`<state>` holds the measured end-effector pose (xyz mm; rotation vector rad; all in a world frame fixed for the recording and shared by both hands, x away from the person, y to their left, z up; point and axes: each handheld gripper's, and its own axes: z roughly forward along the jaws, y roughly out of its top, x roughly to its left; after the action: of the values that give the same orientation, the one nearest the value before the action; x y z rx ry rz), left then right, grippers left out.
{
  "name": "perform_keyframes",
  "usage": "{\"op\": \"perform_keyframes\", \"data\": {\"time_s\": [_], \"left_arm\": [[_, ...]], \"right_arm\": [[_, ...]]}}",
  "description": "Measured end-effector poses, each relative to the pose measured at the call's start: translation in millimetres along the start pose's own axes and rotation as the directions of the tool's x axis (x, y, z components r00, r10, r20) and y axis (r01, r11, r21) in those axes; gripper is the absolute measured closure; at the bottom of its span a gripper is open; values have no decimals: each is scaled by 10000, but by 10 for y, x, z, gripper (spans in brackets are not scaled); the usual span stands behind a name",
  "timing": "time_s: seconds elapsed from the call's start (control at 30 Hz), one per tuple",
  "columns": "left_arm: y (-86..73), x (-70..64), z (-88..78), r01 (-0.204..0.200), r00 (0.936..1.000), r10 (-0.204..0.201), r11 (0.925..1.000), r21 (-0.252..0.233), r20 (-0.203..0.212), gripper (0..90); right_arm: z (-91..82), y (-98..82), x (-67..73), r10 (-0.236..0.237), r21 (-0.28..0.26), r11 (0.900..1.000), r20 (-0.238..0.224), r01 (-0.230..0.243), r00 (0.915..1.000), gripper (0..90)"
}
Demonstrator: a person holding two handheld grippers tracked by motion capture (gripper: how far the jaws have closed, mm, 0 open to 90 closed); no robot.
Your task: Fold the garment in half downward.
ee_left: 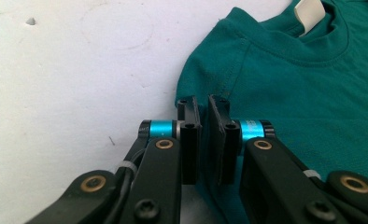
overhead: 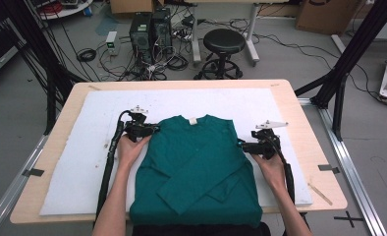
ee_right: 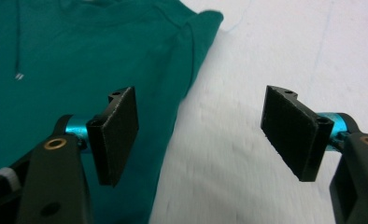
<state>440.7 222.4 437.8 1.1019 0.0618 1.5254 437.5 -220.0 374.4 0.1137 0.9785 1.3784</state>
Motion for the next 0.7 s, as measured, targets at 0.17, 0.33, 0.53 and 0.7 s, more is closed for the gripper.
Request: {"op": "perform_keyframes", "data": {"time_s": [0.17, 0.33, 0.53, 0.7], "left_arm": [[-3, -11, 3, 21, 10000, -21, 10000, -57, -38, 830], [-3, -11, 1, -58, 10000, 58, 10000, -23, -72, 829], [-5, -21, 2, -124, 9998, 124, 9999, -58, -130, 827], [-9, -34, 1, -225, 9995, 223, 9997, -75, -216, 827]], "right_arm": [[328, 310, 16, -304, 751, 9967, -177, 317, 9994, 284], [508, 445, 80, -783, 1230, 9894, 14, 775, 9969, 283], [670, 441, 75, -1136, 1538, 9820, 179, 1095, 9934, 457], [671, 430, -18, -776, 1395, 9873, 32, 764, 9970, 546]]}}
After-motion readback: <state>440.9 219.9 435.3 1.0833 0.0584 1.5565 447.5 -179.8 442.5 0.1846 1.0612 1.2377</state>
